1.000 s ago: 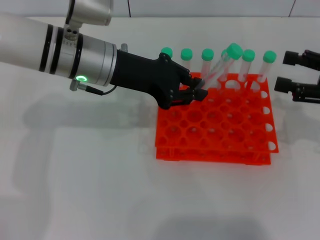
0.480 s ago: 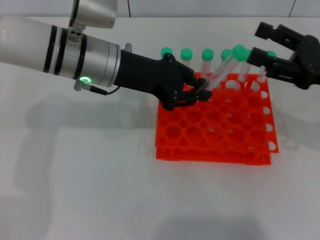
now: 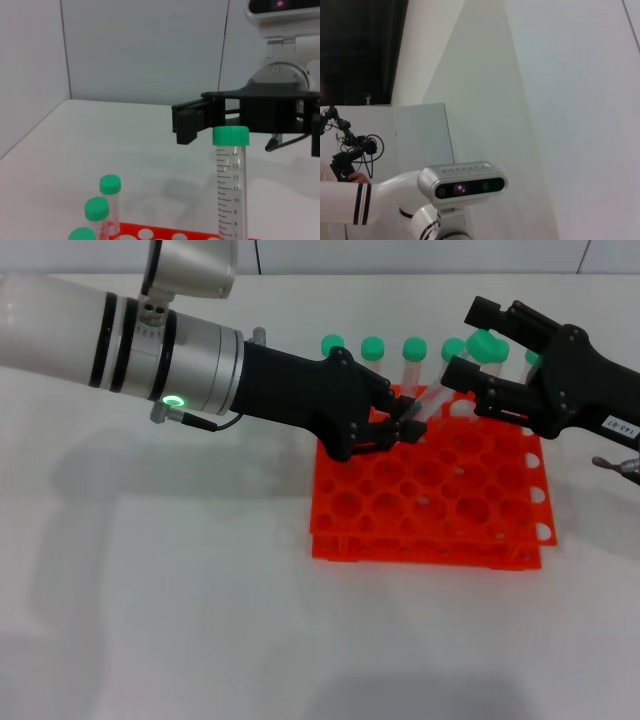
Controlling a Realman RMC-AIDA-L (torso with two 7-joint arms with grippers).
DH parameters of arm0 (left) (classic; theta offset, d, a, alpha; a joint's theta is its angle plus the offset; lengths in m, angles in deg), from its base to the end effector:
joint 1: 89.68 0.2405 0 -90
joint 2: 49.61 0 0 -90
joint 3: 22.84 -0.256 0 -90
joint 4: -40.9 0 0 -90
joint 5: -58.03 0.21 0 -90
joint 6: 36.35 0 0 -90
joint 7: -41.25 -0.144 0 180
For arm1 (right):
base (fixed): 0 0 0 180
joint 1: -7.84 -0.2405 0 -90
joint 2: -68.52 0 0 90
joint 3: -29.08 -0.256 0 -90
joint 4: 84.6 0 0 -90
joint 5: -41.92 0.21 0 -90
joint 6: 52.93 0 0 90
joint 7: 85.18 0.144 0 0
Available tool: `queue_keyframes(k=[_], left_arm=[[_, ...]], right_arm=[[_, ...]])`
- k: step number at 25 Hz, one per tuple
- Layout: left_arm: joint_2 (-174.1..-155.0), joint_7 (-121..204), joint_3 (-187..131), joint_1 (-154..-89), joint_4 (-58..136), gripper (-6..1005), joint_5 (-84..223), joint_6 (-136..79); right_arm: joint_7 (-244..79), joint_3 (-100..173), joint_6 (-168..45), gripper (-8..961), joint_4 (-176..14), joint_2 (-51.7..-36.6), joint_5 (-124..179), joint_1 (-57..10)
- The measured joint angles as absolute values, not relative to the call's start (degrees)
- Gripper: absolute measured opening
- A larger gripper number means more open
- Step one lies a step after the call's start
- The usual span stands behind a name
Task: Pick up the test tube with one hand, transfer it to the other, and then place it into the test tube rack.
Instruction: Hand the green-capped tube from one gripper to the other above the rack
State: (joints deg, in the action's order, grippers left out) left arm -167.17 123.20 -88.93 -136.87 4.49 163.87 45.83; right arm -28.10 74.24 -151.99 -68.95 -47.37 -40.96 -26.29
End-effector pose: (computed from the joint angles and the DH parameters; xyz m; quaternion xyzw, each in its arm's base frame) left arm -0.1422 0.3765 -0.0477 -0.9859 -0.0365 -0.1630 0.0135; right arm 0.2198 0.3270 0.0048 -0.8582 0.1090 0.4780 0.1524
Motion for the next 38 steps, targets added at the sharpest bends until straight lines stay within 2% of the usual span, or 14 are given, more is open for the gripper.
queue_keyframes(k=[7, 18, 22, 28, 31, 38], left_arm=[[-167.13, 122.7, -88.8, -136.7, 4.4, 233, 163.5, 45.8], [-167.12, 122.6, -88.8, -136.6, 4.4, 239, 163.5, 45.8], [-167.16, 122.6, -88.8, -136.6, 4.4, 242, 163.5, 45.8], [-167.61, 122.5, -88.8, -136.5, 4.4, 245, 163.9, 45.7], [-168.03, 122.8, -88.8, -136.8, 4.2, 247, 163.9, 45.6], [-168.84, 125.4, -89.4, -136.7, 2.6, 251, 163.8, 44.3]], right_arm=[[-30.2, 74.0, -151.2, 867, -70.5, -47.41, -40.4, -26.0], [-30.7, 73.9, -150.8, 751, -71.2, -47.40, -39.5, -25.8], [-30.7, 74.1, -150.7, 535, -71.2, -47.40, -39.4, -25.8], [-30.6, 74.4, -150.8, 295, -71.2, -47.33, -39.7, -26.1], [-30.5, 74.3, -150.9, 257, -71.2, -47.28, -39.5, -26.2], [-30.2, 74.4, -151.2, 259, -70.9, -47.07, -39.8, -26.4]])
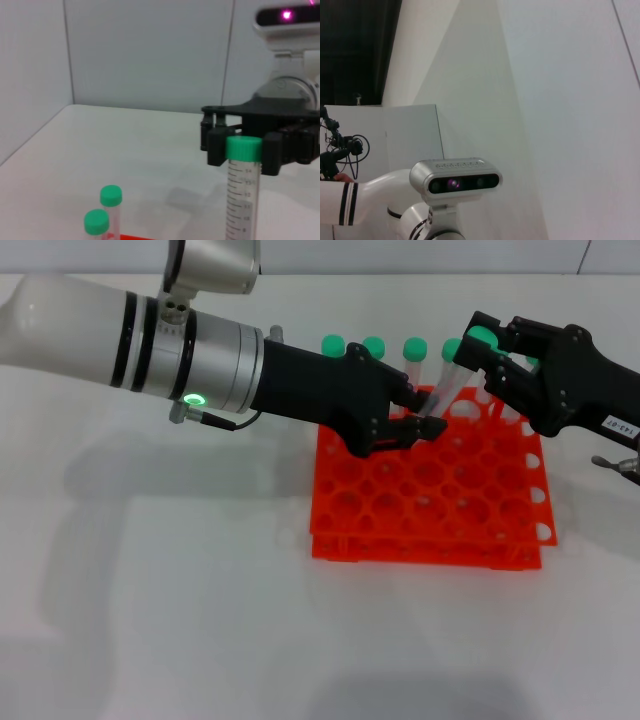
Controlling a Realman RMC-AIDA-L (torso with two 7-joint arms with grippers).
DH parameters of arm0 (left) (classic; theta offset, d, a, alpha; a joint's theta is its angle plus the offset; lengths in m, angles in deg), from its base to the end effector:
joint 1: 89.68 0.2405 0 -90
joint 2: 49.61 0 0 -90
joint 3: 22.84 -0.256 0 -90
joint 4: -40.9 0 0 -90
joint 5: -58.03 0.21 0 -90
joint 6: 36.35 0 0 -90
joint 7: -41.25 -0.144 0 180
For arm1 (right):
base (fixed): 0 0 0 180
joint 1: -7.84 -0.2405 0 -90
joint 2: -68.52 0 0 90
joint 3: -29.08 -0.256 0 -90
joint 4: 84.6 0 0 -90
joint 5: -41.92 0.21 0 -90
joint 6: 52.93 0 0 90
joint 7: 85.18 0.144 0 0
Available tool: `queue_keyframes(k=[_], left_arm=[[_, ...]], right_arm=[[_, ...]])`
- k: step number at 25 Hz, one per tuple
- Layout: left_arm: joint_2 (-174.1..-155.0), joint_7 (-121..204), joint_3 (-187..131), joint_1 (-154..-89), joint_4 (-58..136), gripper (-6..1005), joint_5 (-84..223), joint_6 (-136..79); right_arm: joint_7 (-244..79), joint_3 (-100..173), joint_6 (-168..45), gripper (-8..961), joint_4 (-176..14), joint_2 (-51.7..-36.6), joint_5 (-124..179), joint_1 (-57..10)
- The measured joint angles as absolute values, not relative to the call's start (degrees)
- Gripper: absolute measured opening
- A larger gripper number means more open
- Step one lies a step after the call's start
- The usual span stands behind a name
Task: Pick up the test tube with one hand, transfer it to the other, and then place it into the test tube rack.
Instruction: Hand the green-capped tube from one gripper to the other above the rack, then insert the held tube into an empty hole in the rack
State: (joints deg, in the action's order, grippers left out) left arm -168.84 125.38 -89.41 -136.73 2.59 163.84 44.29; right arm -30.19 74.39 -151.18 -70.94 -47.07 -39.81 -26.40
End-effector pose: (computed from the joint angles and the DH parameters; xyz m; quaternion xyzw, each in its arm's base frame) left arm -0.1322 0.3758 -0.0555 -0.9844 -0.0443 -0.1693 0.0174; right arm 0.2232 0.3275 0.0031 -0.8551 0.1109 0.4782 0.1670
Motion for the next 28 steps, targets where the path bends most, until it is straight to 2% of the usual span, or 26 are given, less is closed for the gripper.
queue_keyframes(k=[4, 11, 14, 16, 21, 28], left_arm=[[-169.04, 127.2, -89.4, -136.5, 2.5, 253, 163.6, 43.3], [-169.05, 133.2, -89.5, -136.4, -0.6, 490, 163.6, 44.5], [-168.97, 137.6, -89.6, -134.7, -5.0, 638, 164.9, 46.4], [-168.97, 141.3, -89.6, -131.6, -10.7, 737, 167.1, 46.6], [-169.08, 143.7, -89.6, -121.0, -24.1, 895, 166.7, 46.0], [-169.15, 133.8, -90.3, -106.6, -28.1, 893, 155.6, 42.4]], right_arm=[[-30.0, 74.4, -151.1, 261, -70.7, -47.05, -40.0, -26.7], [-30.0, 74.5, -151.1, 263, -70.5, -46.78, -40.1, -27.0], [-30.0, 74.5, -151.1, 264, -70.4, -46.59, -40.1, -27.0], [-30.0, 74.4, -150.9, 265, -70.2, -46.48, -40.2, -27.0], [-28.9, 74.4, -149.7, 267, -69.0, -46.45, -40.2, -27.1], [-28.1, 75.1, -146.7, 269, -68.4, -46.68, -40.1, -28.2]])
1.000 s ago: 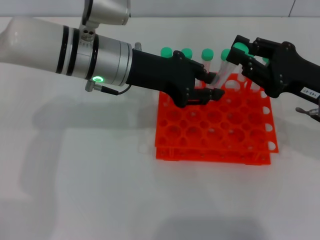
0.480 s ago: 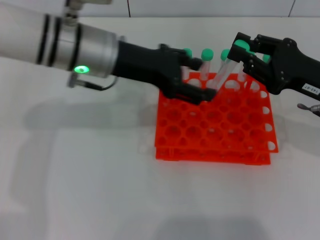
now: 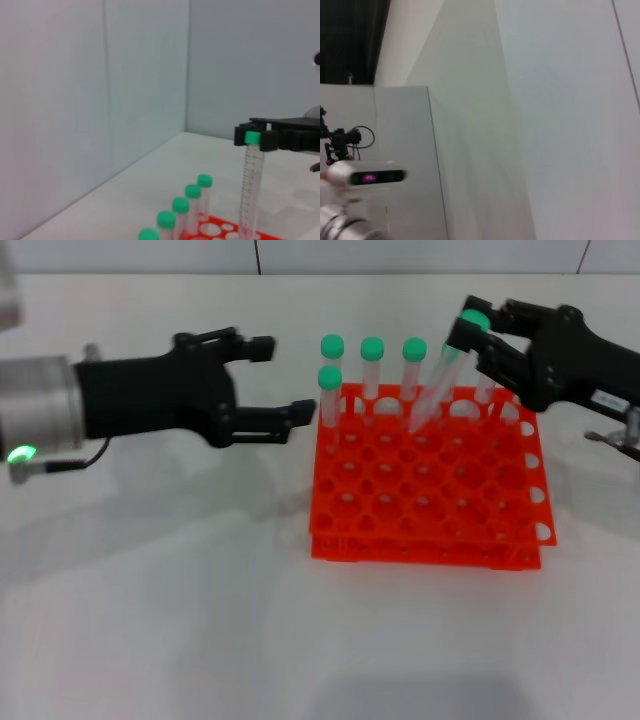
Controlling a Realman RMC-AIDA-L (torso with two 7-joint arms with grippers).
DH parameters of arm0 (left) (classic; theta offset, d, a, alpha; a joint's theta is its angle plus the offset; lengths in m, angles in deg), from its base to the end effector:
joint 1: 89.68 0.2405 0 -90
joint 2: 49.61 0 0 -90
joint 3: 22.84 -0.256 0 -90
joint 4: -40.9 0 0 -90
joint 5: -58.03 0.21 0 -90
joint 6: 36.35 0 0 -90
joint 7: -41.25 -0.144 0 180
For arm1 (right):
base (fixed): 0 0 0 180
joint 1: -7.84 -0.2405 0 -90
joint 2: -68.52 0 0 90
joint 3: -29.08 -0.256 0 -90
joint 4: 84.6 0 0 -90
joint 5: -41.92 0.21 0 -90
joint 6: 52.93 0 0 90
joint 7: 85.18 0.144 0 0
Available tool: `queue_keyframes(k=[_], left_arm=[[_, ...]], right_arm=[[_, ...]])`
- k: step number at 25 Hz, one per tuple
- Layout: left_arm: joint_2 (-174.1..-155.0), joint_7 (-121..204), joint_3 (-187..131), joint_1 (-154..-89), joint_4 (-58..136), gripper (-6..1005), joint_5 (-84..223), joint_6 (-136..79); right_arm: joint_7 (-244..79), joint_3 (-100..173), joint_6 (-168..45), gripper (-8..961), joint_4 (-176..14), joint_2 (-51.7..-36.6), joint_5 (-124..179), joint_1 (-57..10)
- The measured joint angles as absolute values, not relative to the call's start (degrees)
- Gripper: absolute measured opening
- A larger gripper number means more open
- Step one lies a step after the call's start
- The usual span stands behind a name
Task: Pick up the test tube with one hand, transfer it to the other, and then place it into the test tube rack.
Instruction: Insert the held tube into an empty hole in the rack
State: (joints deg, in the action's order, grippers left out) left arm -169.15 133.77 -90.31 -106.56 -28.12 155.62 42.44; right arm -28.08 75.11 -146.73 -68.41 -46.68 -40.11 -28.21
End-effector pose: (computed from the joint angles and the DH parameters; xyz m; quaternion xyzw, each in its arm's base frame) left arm -0.2031 0.3258 0.0230 -0.9473 -0.1333 -0.2286 0.1805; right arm 0.2168 0.3468 0.0064 -0.8673 0.1092 0.4517 0.1787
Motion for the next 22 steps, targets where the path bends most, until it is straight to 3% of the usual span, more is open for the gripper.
queue_keyframes(k=[9, 22], left_arm=[[-169.33, 124.1, -90.3, -93.7, -25.7, 891, 149.4, 40.1], [-168.97, 113.8, -89.0, -89.0, -17.8, 888, 142.8, 40.5]], right_arm=[[-28.8, 78.0, -140.2, 272, -69.6, -47.46, -39.8, -32.4], [-32.0, 80.5, -131.6, 277, -73.8, -47.68, -39.0, -36.4]])
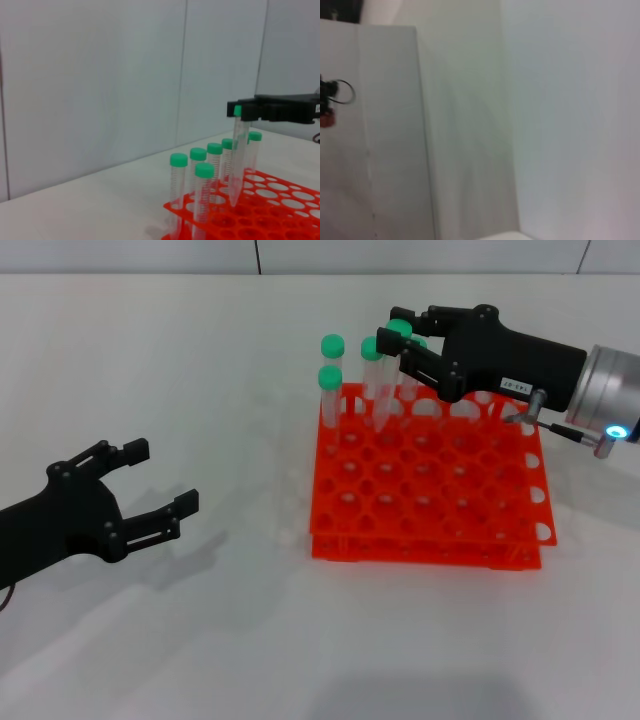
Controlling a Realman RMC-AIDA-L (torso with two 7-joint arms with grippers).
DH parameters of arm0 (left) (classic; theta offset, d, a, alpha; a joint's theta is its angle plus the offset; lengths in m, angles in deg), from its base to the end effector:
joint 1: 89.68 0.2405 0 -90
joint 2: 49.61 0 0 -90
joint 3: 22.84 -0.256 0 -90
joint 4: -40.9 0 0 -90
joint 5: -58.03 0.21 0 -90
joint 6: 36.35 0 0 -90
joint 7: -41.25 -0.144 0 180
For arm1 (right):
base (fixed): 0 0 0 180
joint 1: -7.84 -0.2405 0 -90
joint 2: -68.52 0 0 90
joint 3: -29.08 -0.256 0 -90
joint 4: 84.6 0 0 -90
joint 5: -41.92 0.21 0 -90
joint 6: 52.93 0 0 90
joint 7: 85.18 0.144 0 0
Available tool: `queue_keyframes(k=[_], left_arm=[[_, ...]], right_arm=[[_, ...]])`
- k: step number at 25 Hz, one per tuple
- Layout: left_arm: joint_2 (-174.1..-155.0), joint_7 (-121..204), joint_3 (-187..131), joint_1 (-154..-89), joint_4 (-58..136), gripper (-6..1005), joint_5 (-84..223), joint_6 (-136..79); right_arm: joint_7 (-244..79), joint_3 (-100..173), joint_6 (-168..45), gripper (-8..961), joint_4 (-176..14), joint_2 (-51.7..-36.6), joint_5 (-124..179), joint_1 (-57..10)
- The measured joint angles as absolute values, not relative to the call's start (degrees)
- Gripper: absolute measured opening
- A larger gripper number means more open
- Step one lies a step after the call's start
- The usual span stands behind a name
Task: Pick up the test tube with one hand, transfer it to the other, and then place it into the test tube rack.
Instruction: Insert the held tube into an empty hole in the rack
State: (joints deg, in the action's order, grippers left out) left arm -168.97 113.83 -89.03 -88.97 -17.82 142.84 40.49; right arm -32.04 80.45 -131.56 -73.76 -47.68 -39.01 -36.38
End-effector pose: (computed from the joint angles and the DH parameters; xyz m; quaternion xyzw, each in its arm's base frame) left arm -0.3064 0.2485 0.0225 -0.9011 -0.2070 -0.2550 0.2830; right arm 0.1942 0.3831 -0.0344 -0.8999 0.1135 0.3701 0.2007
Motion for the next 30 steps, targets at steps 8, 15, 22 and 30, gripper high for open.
queue_keyframes(k=[8, 15, 22, 30], left_arm=[[-168.92, 112.0, -88.7, -89.6, -15.2, 888, 142.6, 40.3], [-168.88, 112.0, -88.8, -89.8, -15.2, 888, 142.8, 40.1], [-168.87, 111.9, -88.8, -89.8, -15.2, 888, 142.8, 40.0], [-168.92, 111.5, -88.7, -91.0, -13.7, 888, 142.6, 39.9]], right_arm=[[-32.2, 80.1, -129.9, 279, -75.1, -47.66, -38.5, -37.2], [-32.3, 80.1, -131.0, 282, -75.0, -47.66, -36.2, -36.8], [-35.8, 80.3, -130.4, 284, -77.3, -47.67, -35.8, -37.6], [-37.8, 80.2, -129.1, 287, -78.7, -47.66, -35.9, -38.7]])
